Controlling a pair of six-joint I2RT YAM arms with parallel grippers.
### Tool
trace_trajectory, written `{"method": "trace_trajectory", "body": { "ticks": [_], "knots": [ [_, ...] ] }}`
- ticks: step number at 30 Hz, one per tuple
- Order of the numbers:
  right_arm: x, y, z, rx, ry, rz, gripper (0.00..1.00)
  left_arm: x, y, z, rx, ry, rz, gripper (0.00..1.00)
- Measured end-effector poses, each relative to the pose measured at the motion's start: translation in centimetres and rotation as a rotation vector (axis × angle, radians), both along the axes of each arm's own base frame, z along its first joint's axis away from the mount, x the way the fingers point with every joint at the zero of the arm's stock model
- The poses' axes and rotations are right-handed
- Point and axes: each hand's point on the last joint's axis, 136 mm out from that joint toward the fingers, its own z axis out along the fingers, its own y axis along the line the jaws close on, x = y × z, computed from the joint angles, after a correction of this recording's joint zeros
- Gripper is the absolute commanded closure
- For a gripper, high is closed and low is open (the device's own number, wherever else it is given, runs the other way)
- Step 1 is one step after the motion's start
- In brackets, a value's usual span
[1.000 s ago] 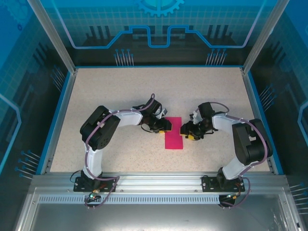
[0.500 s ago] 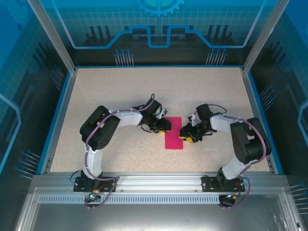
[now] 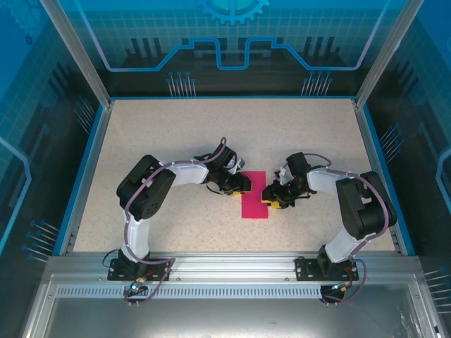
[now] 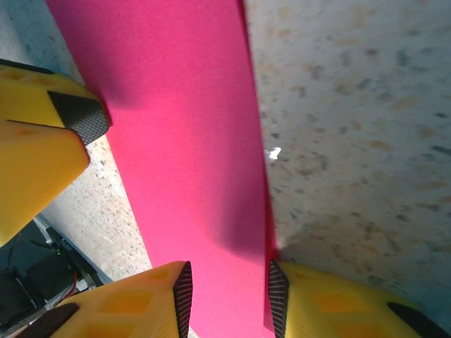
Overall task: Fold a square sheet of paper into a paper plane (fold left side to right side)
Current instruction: Fold the triangle a second time at the center of the table.
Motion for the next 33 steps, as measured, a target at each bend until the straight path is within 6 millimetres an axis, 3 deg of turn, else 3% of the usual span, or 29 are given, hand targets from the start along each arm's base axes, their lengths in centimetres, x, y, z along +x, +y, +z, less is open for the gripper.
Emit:
{"method": "trace_trajectory", "body": {
  "ticks": [4, 10, 13, 16, 18, 22, 27, 33],
  "knots": [
    [-0.1, 0.5, 0.2, 0.015, -0.002, 0.011, 0.64, 0.0, 0.0, 0.0, -0.001, -0.001, 0.0, 0.6],
    [0.1, 0.6, 0.5, 0.022, -0.015, 0.006, 0.62, -0.2, 0.5, 1.0, 0.002, -0.037, -0.002, 0.48],
    [0.5, 0.8, 0.8, 0.036, -0.027, -0.002, 0.62, -0.5, 1.1, 3.2, -0.011, -0.105, -0.003, 0.41],
    [0.8, 1.1, 1.1, 0.056, -0.033, -0.009, 0.61, -1.0, 1.8, 6.7, -0.051, -0.21, -0.007, 0.38],
    [1.0, 1.1, 1.2, 0.066, -0.034, -0.016, 0.61, -1.6, 2.5, 9.3, -0.08, -0.293, -0.014, 0.37],
    [1.8, 1.1, 1.8, 0.078, -0.043, -0.03, 0.61, -3.7, 2.9, 11.9, -0.091, -0.408, -0.057, 0.36],
    [4.1, 1.7, 3.5, 0.107, -0.095, -0.027, 0.62, -8.4, 1.5, 11.2, -0.037, -0.454, -0.178, 0.35],
    [4.3, 2.0, 4.1, 0.127, -0.1, -0.022, 0.62, -11.6, -0.1, 9.5, 0.066, -0.493, -0.277, 0.34]
  ]
}}
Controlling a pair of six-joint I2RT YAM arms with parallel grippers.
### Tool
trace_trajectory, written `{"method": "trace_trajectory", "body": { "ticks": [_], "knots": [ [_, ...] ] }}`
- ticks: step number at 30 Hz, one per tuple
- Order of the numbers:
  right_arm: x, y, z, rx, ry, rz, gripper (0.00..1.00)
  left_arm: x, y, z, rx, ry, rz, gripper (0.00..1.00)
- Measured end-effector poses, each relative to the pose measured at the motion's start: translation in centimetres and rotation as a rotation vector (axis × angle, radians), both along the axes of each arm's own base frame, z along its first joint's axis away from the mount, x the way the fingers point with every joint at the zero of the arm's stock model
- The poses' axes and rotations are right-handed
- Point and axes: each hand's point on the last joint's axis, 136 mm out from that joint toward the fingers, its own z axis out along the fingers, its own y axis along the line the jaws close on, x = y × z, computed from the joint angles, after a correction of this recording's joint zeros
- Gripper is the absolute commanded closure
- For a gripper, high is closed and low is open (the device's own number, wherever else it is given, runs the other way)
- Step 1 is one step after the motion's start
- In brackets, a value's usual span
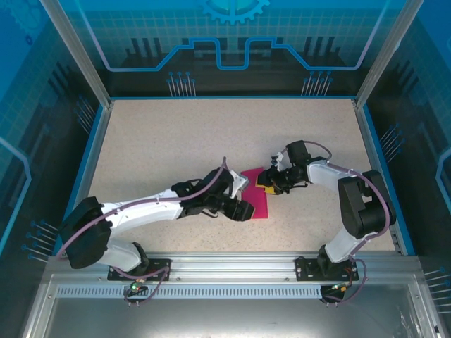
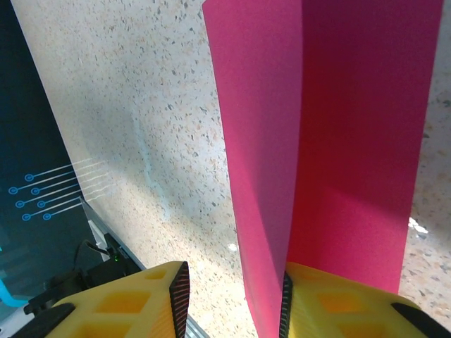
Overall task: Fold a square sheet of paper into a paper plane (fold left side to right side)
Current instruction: Fold the triangle a second time at the center of the table.
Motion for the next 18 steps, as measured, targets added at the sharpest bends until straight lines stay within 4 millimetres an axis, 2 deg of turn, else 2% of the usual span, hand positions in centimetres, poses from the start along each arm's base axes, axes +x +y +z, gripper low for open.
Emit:
{"method": "trace_trajectory", "body": {
  "ticks": [6, 11, 18],
  "knots": [
    [-0.1, 0.1, 0.2, 0.012, 0.003, 0.004, 0.62, -1.0, -3.2, -1.5, 0.136, -0.091, -0.074, 0.33],
    [-0.1, 0.2, 0.2, 0.018, 0.01, 0.001, 0.62, -1.0, -5.4, -2.2, 0.233, -0.169, -0.102, 0.32],
    [-0.1, 0.4, 0.4, 0.033, 0.016, -0.002, 0.62, 0.4, -5.6, -4.0, 0.371, -0.26, -0.075, 0.31]
  ]
}}
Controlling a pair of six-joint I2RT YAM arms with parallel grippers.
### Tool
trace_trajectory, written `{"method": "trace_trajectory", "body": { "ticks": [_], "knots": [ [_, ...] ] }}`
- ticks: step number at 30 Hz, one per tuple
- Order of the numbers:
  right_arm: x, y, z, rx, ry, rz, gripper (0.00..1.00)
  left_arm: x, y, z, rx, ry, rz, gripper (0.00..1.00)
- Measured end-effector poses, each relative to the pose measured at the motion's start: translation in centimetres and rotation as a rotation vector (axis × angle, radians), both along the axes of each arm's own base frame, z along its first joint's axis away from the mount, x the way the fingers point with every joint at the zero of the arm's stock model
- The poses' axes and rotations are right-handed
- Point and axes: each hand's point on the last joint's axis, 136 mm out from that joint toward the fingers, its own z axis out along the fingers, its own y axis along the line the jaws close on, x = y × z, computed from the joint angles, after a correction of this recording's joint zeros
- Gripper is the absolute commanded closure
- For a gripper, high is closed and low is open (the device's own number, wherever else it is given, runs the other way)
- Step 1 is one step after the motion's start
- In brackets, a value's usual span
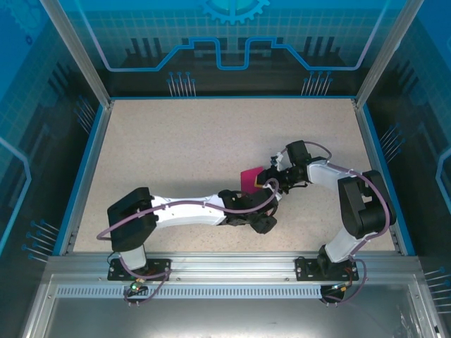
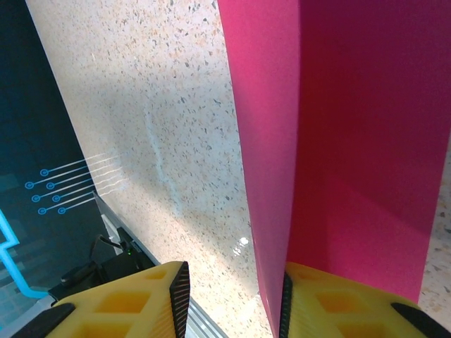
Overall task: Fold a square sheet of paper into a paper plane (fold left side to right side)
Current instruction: Fold the triangle a second time at the center of the table.
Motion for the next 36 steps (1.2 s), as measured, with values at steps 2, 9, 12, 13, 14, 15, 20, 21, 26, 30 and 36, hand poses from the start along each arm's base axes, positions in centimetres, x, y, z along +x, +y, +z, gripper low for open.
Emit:
{"method": "trace_trajectory", "body": {
  "ticks": [2, 9, 12, 13, 14, 15, 20, 21, 26, 30, 36],
  "knots": [
    [0.0, 0.0, 0.0, 0.002, 0.003, -0.003, 0.62, 0.5, 0.3, -0.6, 0.029, -0.026, 0.011, 0.31],
    [0.0, 0.0, 0.0, 0.002, 0.013, -0.012, 0.62, 1.4, 0.1, -1.8, 0.075, -0.091, -0.001, 0.29],
    [0.1, 0.0, 0.0, 0.003, 0.016, -0.017, 0.62, 1.4, -0.4, -2.4, 0.079, -0.103, -0.023, 0.29],
    [0.1, 0.0, 0.1, 0.004, 0.015, -0.018, 0.62, 1.4, -0.4, -2.8, 0.087, -0.105, -0.026, 0.29],
    [0.2, 0.0, 0.1, 0.005, 0.015, -0.02, 0.62, 1.4, -0.4, -3.1, 0.097, -0.105, -0.029, 0.3],
    [0.2, 0.1, 0.1, 0.005, 0.015, -0.022, 0.62, 1.5, -0.3, -3.6, 0.111, -0.108, -0.031, 0.31],
    [0.2, 0.1, 0.1, 0.005, 0.018, -0.025, 0.62, 2.1, -0.2, -4.8, 0.161, -0.129, -0.027, 0.35],
    [0.2, 0.0, 0.1, 0.004, 0.018, -0.025, 0.62, 2.3, -0.2, -4.8, 0.165, -0.135, -0.025, 0.37],
    [0.2, 0.0, 0.0, 0.003, 0.018, -0.026, 0.62, 2.4, -0.2, -4.8, 0.171, -0.146, -0.032, 0.55],
    [0.2, 0.0, 0.0, 0.001, 0.018, -0.026, 0.62, 2.4, -0.3, -4.7, 0.171, -0.15, -0.038, 0.56],
    [0.2, 0.0, -0.1, -0.004, 0.021, -0.026, 0.62, 2.4, -0.3, -3.5, 0.146, -0.16, -0.035, 0.64]
  ]
}}
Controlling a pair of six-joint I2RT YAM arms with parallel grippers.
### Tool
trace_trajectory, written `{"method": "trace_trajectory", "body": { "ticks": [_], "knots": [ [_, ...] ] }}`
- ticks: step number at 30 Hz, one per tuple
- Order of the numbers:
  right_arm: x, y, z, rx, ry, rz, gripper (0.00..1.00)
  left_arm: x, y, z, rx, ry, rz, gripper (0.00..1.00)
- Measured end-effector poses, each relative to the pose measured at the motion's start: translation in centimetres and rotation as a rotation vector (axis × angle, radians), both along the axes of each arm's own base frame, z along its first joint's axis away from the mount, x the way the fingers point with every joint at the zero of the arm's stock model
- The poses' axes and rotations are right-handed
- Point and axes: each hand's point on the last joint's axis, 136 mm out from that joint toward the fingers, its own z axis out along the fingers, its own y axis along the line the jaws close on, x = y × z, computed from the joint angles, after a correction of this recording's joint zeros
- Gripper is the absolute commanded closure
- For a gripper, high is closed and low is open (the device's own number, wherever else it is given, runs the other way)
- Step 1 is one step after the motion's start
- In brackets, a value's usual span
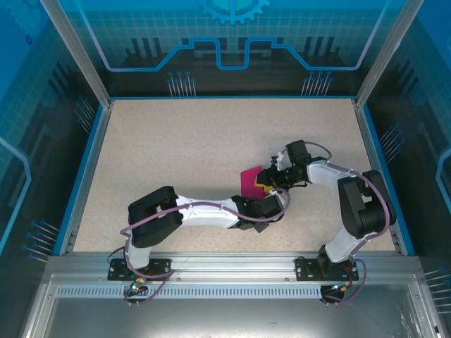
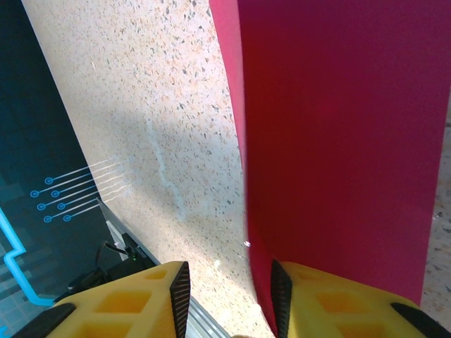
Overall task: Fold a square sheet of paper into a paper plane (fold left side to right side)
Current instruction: Fold the triangle a second time at the center of the table.
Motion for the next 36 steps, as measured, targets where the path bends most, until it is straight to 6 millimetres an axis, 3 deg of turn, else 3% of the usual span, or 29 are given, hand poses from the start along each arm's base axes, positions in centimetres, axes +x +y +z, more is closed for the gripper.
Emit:
{"method": "trace_trajectory", "body": {
  "ticks": [8, 18, 25, 30, 36],
  "knots": [
    [0.0, -0.1, -0.4, -0.011, 0.002, 0.001, 0.62, 0.1, -0.2, 2.3, -0.054, -0.02, 0.002, 0.81],
    [0.0, -0.1, -0.4, -0.012, -0.001, 0.003, 0.62, -0.1, 0.2, 1.9, -0.048, -0.018, 0.003, 0.99],
    [0.0, -0.1, -0.4, -0.013, -0.012, 0.013, 0.61, -0.3, 0.7, 2.0, -0.086, 0.01, 0.017, 1.0],
    [0.2, -0.1, -0.1, -0.009, -0.029, 0.014, 0.55, -0.2, 1.4, 2.9, -0.193, 0.084, 0.03, 1.0],
    [1.8, -0.1, 2.7, 0.038, -0.13, -0.008, 0.41, 0.4, 1.9, 3.7, -0.356, 0.201, 0.057, 1.0]
  ]
}}
